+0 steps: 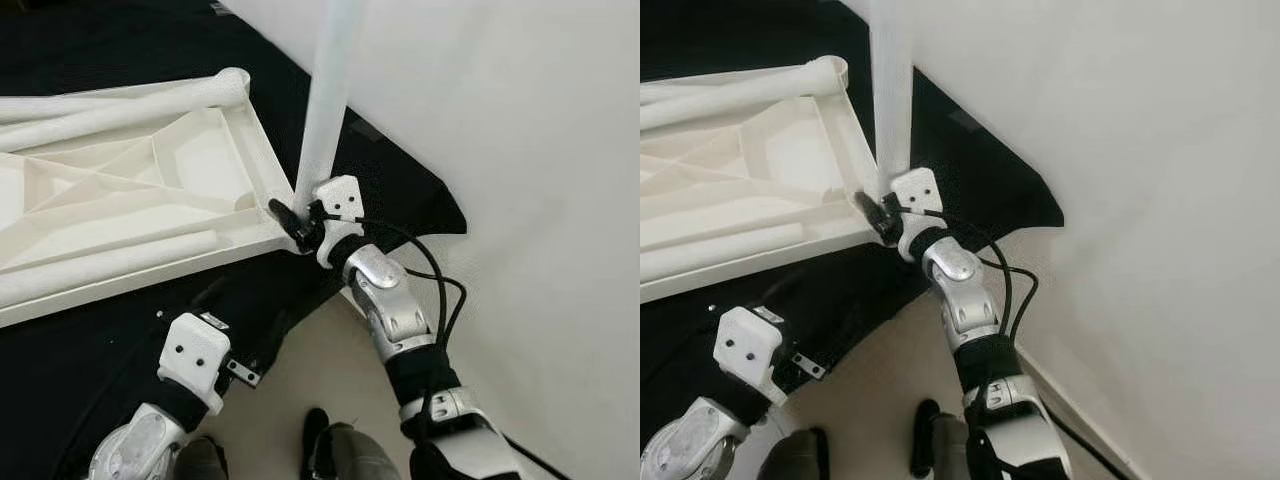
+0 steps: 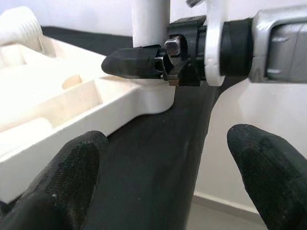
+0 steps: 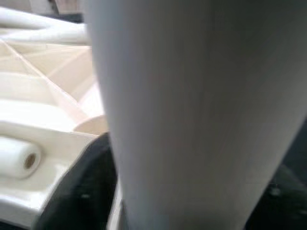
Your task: Building children table
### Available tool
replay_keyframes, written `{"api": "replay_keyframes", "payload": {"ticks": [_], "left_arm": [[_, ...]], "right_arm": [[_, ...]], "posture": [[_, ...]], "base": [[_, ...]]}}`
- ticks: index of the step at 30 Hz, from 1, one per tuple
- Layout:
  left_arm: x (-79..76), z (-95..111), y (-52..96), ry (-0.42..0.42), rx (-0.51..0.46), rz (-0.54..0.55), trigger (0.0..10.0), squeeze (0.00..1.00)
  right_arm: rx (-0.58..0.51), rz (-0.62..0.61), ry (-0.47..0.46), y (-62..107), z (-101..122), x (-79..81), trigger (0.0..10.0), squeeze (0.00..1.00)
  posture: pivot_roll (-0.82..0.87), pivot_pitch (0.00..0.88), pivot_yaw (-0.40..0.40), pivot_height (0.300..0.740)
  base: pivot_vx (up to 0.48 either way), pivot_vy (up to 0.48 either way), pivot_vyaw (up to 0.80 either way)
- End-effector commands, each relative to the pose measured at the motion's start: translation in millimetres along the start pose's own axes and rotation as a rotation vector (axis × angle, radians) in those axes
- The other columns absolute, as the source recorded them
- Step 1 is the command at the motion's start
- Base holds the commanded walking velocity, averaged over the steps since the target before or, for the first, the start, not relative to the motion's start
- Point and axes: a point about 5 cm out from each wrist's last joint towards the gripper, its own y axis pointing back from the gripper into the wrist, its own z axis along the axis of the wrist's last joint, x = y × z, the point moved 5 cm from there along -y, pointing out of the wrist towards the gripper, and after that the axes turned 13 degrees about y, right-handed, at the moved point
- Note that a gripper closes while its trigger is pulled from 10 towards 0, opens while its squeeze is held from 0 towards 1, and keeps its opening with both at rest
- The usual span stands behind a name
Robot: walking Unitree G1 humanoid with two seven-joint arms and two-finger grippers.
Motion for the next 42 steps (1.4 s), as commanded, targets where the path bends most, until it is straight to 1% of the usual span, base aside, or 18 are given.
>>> {"api": "replay_keyframes", "payload": {"ticks": [1, 2, 3, 5, 9, 10, 12, 13, 15, 20, 21, 23, 24, 25, 32, 38, 41, 42], "left_arm": [[-0.8, -6.6, 1.8, 0.002, 0.027, -0.008, 10.0, 0.00], [-1.2, -6.5, 1.3, 0.003, 0.026, -0.010, 10.0, 0.00], [-1.2, -6.5, 1.3, 0.003, 0.026, -0.010, 10.0, 0.00], [-1.7, -6.6, 0.1, 0.006, 0.022, -0.011, 10.0, 0.00], [-2.1, -6.4, -0.3, 0.008, 0.018, -0.009, 10.0, 0.00], [-2.1, -6.4, -0.3, 0.008, 0.018, -0.009, 10.0, 0.00], [-2.5, -6.1, -0.2, 0.009, 0.016, -0.006, 10.0, 0.00], [-2.5, -6.1, -0.2, 0.009, 0.016, -0.006, 10.0, 0.00], [-2.7, -5.8, -0.2, 0.008, 0.015, -0.004, 10.0, 0.00], [-3.8, -5.3, -0.3, 0.009, 0.013, -0.005, 10.0, 0.00], [-4.3, -5.2, -0.3, 0.009, 0.013, -0.005, 10.0, 0.00], [-4.3, -5.2, -0.3, 0.009, 0.013, -0.005, 10.0, 0.00], [-4.7, -5.0, -0.1, 0.010, 0.013, -0.004, 10.0, 0.00], [-4.9, -4.8, 0.2, 0.010, 0.013, -0.002, 10.0, 0.00], [-5.3, -4.4, 1.4, 0.011, 0.014, 0.002, 10.0, 0.00], [-5.5, -5.2, 2.1, 0.012, 0.017, 0.004, 10.0, 0.00], [-6.6, -8.0, 3.3, 0.028, 0.025, 0.002, 10.0, 0.00], [-8.2, -9.2, 3.1, 0.033, 0.028, -0.005, 10.0, 0.00]], "right_arm": [[-0.045, 0.085, -0.084, 1.9, 9.1, 15.9, 10.0, 1.00], [-0.090, 0.118, -0.092, 2.2, 18.8, 15.7, 10.0, 1.00], [-0.090, 0.118, -0.092, 2.2, 18.8, 15.7, 10.0, 1.00], [-0.204, 0.253, -0.061, 3.9, 39.4, 9.0, 10.0, 0.00], [-0.258, 0.422, 0.056, 10.3, 48.3, 1.7, 10.0, 0.00], [-0.258, 0.422, 0.056, 10.3, 48.3, 1.7, 10.0, 0.00], [-0.274, 0.541, 0.137, 16.4, 49.8, -1.1, 10.0, 0.00], [-0.274, 0.541, 0.137, 16.4, 49.8, -1.1, 10.0, 0.00], [-0.276, 0.620, 0.175, 20.5, 51.1, -5.0, 10.0, 0.00], [-0.257, 0.717, 0.184, 21.1, 54.9, -14.2, 10.0, 0.00], [-0.255, 0.749, 0.179, 20.8, 57.1, -15.6, 7.6, 0.00], [-0.255, 0.749, 0.179, 20.8, 57.1, -15.6, 7.6, 0.00], [-0.252, 0.770, 0.176, 19.2, 59.7, -17.0, 2.8, 0.00], [-0.251, 0.792, 0.174, 18.0, 62.1, -17.5, 0.0, 0.00], [-0.252, 0.826, 0.158, 14.5, 65.2, -16.0, 0.0, 0.00], [-0.241, 0.808, 0.162, 14.9, 54.2, -19.3, 0.0, 0.00], [-0.213, 0.690, 0.156, 16.5, 40.7, -33.3, 0.0, 0.00], [-0.172, 0.602, 0.144, 18.4, 27.0, -37.3, 0.0, 0.00]], "posture": [[0.19, 0.260, -0.126, 0.740], [0.19, 0.260, -0.126, 0.740], [0.19, 0.260, -0.126, 0.740], [0.19, 0.262, -0.131, 0.740], [0.20, 0.265, -0.136, 0.740], [0.20, 0.265, -0.136, 0.740], [0.20, 0.265, -0.138, 0.740], [0.20, 0.265, -0.138, 0.740], [0.21, 0.266, -0.138, 0.740], [0.21, 0.267, -0.139, 0.740], [0.21, 0.269, -0.143, 0.740], [0.21, 0.269, -0.143, 0.740], [0.22, 0.272, -0.145, 0.740], [0.22, 0.273, -0.145, 0.740], [0.22, 0.279, -0.145, 0.740], [0.22, 0.280, -0.144, 0.740], [0.18, 0.280, -0.128, 0.740], [0.17, 0.278, -0.127, 0.740]], "base": [[0.000, 0.000, 0.00], [0.000, 0.000, 0.00], [0.000, 0.000, 0.00], [0.000, 0.000, 0.00], [0.000, 0.000, 0.00], [0.000, 0.000, 0.00], [0.000, 0.000, 0.00], [0.000, 0.000, 0.00], [0.000, 0.000, 0.00], [0.000, 0.000, 0.00], [0.000, 0.000, 0.00], [0.000, 0.000, 0.00], [0.000, 0.000, 0.00], [0.000, 0.000, 0.00], [0.000, 0.000, 0.00], [0.000, 0.000, 0.00], [0.000, 0.000, 0.00], [0.000, 0.000, 0.00]]}}
